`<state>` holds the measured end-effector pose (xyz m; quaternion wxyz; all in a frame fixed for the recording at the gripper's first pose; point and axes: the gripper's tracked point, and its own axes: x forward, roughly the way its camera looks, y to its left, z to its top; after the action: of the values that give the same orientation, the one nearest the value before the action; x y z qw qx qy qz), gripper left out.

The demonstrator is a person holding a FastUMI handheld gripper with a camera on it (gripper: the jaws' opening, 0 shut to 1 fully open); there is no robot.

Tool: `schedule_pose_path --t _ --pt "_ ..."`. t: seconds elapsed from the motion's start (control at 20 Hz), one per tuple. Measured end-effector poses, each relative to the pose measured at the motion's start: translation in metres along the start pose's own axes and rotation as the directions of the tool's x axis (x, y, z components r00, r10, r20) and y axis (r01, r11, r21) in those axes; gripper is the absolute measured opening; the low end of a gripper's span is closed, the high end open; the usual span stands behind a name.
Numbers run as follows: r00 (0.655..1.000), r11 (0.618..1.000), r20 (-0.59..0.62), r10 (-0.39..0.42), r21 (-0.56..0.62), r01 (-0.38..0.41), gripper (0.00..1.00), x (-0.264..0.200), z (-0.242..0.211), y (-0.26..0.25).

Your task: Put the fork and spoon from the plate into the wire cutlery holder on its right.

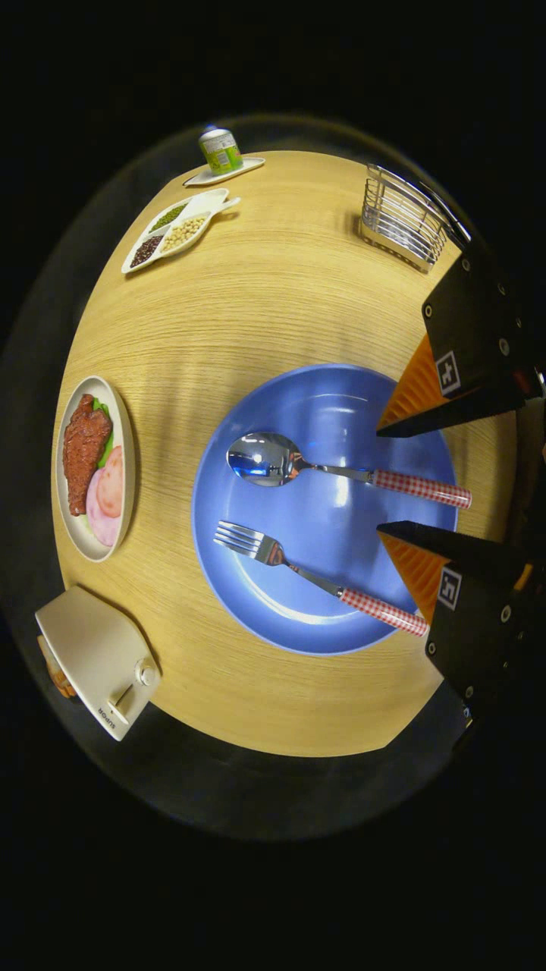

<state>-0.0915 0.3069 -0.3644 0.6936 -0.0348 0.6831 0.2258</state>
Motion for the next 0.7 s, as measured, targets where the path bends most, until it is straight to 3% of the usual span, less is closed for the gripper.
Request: schedule_pose_path --t 0.2,0.4,0.7 --pt "0.996 0.999 -0.084 -0.008 0.045 0.012 0.43 0.009 -0.01 0.003" --pt "0.991 0.999 -0.129 -0.032 0.036 0.037 0.25 0.007 -0.022 0.0" --pt "0.988 0.998 -0.153 -0.027 0.053 0.036 0.15 0.0 -0.034 -0.001"
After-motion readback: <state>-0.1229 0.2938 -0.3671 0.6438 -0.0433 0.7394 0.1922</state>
